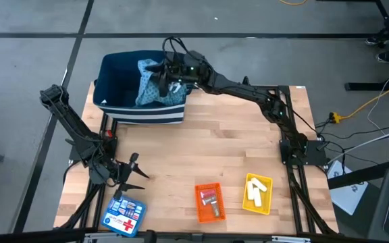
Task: Pick & Place Medicine items
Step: Put the patient gown into the blue bin
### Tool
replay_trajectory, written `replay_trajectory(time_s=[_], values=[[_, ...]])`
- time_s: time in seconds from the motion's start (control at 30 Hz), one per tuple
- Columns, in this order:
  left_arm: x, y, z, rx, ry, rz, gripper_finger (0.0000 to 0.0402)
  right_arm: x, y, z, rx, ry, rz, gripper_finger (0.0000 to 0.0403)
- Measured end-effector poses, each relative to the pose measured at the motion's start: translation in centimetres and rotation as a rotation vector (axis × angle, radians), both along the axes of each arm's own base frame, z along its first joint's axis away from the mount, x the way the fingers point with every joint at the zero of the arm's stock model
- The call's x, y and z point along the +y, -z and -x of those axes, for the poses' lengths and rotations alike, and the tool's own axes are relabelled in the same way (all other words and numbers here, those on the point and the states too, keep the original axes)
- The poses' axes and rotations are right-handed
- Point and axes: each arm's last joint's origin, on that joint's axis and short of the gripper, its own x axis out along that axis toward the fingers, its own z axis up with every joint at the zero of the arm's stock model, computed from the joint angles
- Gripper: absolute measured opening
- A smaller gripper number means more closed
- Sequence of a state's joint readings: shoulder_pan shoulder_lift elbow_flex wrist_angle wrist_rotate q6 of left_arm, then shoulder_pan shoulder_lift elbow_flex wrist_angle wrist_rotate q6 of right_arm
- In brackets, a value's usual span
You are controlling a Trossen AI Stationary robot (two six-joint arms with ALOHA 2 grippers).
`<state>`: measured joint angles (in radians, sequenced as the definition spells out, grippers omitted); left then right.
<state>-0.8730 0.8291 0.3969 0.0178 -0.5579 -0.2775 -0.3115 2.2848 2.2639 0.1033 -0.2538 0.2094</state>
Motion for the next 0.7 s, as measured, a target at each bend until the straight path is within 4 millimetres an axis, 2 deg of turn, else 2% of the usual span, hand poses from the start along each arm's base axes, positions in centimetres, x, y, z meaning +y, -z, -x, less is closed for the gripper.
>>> replay_trajectory(time_s=[0.2,0.33,0.47,0.6,0.7], values=[[0.0,0.1,0.0,0.011,-0.004,0.004,0.0200,0.1,-0.3,0.2,-0.003,-0.057,-0.048,0.0260],[0.1,0.2,0.1,0.027,-0.010,0.005,0.0200,0.1,0.2,0.2,0.046,-0.056,-0.083,0.0308],[0.1,0.2,0.1,0.027,-0.011,0.007,0.0200,-0.3,1.4,0.3,0.156,0.035,-0.251,0.0326],[0.1,0.2,0.1,0.028,-0.011,0.008,0.0200,-1.6,2.7,1.0,0.284,0.079,-0.315,0.0324],[0.1,0.2,0.1,0.028,-0.011,0.008,0.0200,-1.9,2.8,1.1,0.294,0.091,-0.323,0.0321]])
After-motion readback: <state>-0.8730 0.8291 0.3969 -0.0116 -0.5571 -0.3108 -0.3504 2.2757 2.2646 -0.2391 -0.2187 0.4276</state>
